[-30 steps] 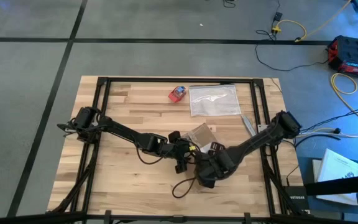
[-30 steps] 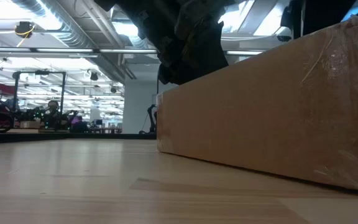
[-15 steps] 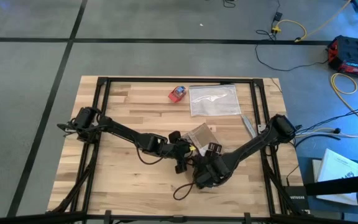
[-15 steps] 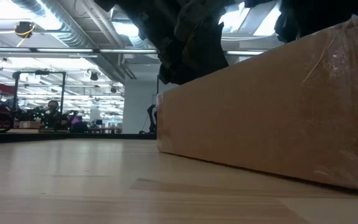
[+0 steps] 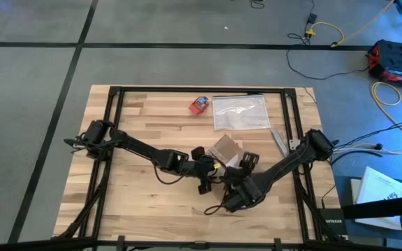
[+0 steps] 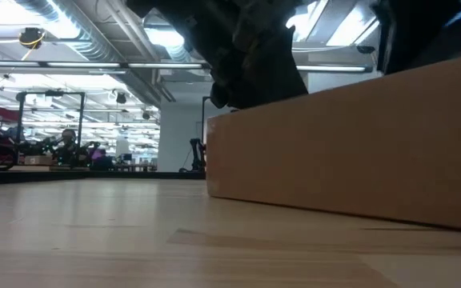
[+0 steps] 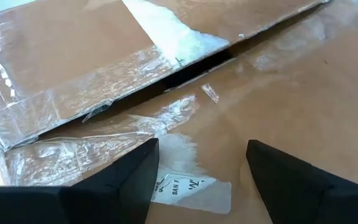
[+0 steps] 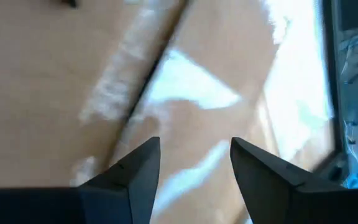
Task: Unpack boxes
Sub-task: Open the box using the silver cutter
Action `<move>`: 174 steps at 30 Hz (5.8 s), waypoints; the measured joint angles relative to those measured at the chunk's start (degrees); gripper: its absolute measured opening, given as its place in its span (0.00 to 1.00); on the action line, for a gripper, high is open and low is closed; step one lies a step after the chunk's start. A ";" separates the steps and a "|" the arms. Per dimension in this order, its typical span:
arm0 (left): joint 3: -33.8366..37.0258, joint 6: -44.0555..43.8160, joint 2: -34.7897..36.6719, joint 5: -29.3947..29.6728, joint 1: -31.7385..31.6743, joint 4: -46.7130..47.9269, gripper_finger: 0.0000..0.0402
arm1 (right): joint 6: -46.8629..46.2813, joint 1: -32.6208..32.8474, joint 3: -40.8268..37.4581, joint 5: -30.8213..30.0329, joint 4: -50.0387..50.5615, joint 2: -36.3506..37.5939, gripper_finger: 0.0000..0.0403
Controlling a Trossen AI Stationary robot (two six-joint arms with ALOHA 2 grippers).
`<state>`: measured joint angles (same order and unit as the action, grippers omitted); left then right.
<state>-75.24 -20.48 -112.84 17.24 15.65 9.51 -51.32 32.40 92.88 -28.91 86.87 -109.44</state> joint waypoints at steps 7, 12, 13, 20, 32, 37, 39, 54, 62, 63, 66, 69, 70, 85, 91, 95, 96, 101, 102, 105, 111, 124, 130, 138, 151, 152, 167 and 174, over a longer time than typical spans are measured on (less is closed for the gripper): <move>0.02 0.11 0.00 -0.24 0.01 0.01 0.58 | 0.01 -0.20 1.29 -0.14 0.82 0.19 0.45; 0.02 0.08 0.00 -0.04 0.01 0.01 0.58 | 5.34 -0.20 1.11 7.52 -11.89 0.19 0.45; 0.00 0.05 0.00 -0.05 0.01 0.01 0.58 | 5.43 -0.17 1.09 7.72 -13.01 0.19 0.45; 0.00 -0.07 0.00 0.17 0.10 0.01 0.58 | 7.95 -0.17 -1.88 7.30 -17.25 0.21 0.45; 0.00 -0.02 -0.02 0.22 0.12 -0.01 0.58 | 5.75 -0.53 -8.50 4.50 -18.78 0.32 0.45; -0.02 -0.19 -0.04 0.42 0.12 -0.19 0.58 | 4.63 -0.94 -11.00 3.83 -17.45 0.39 0.45; -0.02 -0.19 -0.04 0.43 0.12 -0.19 0.58 | 4.58 -0.98 -11.79 3.11 -16.51 0.41 0.45; -0.09 1.23 -0.03 0.50 0.25 -1.22 0.58 | -0.42 -0.96 -8.94 -4.26 -0.58 0.06 0.45; -0.02 1.21 -0.02 -0.30 0.34 -0.73 0.58 | 0.79 -0.98 -8.27 -7.54 4.04 0.89 0.45; -0.02 1.21 -0.02 -0.27 0.34 -0.73 0.58 | 0.85 -0.96 -8.33 -7.59 4.05 0.97 0.45; -0.02 1.23 -0.02 -0.27 0.36 -0.73 0.58 | 0.95 -0.96 -8.10 -8.57 3.84 2.64 0.45; -0.02 1.17 -0.02 -0.20 0.36 -0.73 0.58 | 1.02 -0.96 -8.24 -8.77 3.49 3.46 0.45; -0.02 1.16 -0.02 -0.15 0.36 -0.73 0.58 | 1.05 -0.96 -8.28 -8.85 3.40 3.75 0.45; 0.37 -0.07 3.36 -0.11 0.97 -3.29 0.58 | 0.99 -1.39 -8.24 -2.07 3.20 13.22 0.45; 0.22 2.30 6.62 -0.25 0.92 -7.54 0.58 | -5.10 1.22 -8.22 1.39 3.01 17.79 0.45; 0.24 2.90 6.62 0.00 0.97 -7.97 0.58 | -9.85 5.00 -8.20 3.46 -0.46 19.69 0.45; 0.24 2.92 6.62 0.17 0.97 -8.12 0.58 | -10.21 6.09 -8.20 4.12 -2.68 20.06 0.45; 0.20 4.85 6.70 0.25 0.91 -8.37 0.58 | -13.73 10.86 -8.20 5.60 -15.86 20.25 0.45; 0.20 5.55 7.10 0.30 0.90 -8.41 0.58 | -14.87 11.86 -8.20 3.93 -18.64 20.25 0.45; 0.13 7.86 8.64 0.41 0.87 -9.95 0.58 | -21.11 14.40 -8.17 -2.39 -20.94 20.29 0.45; -0.02 15.77 11.11 0.22 0.79 -16.47 0.58 | -35.25 18.59 -9.82 -11.27 -18.42 21.26 0.45; -0.74 16.23 11.37 -1.67 0.58 -15.90 0.58 | -72.37 28.97 -41.55 -19.41 -48.50 34.21 0.45; -0.74 9.90 11.37 -13.12 -0.64 -7.91 0.58 | -74.42 27.73 -47.29 -16.83 -53.30 36.09 0.45; -0.74 10.37 11.13 -13.44 -2.96 -4.37 0.58 | -68.30 23.81 -46.49 -12.97 -44.00 37.40 0.45; -0.59 8.37 7.10 -13.46 -7.51 -3.07 0.58 | -50.37 15.92 -46.51 -3.83 -41.40 37.61 0.45; -0.59 7.96 6.52 -13.54 -7.53 -2.79 0.58 | -49.62 15.33 -46.51 -3.26 -41.25 37.61 0.45; -0.59 5.04 4.57 -13.86 -7.13 -4.64 0.58 | -43.37 9.62 -46.51 5.15 -43.28 37.61 0.45; -0.59 4.58 4.57 -15.05 -7.36 -5.11 0.58 | -43.37 9.46 -46.51 5.84 -43.35 37.61 0.45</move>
<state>-75.83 -15.90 -108.27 2.18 8.29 4.40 -94.70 41.87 46.37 -23.07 43.53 -71.83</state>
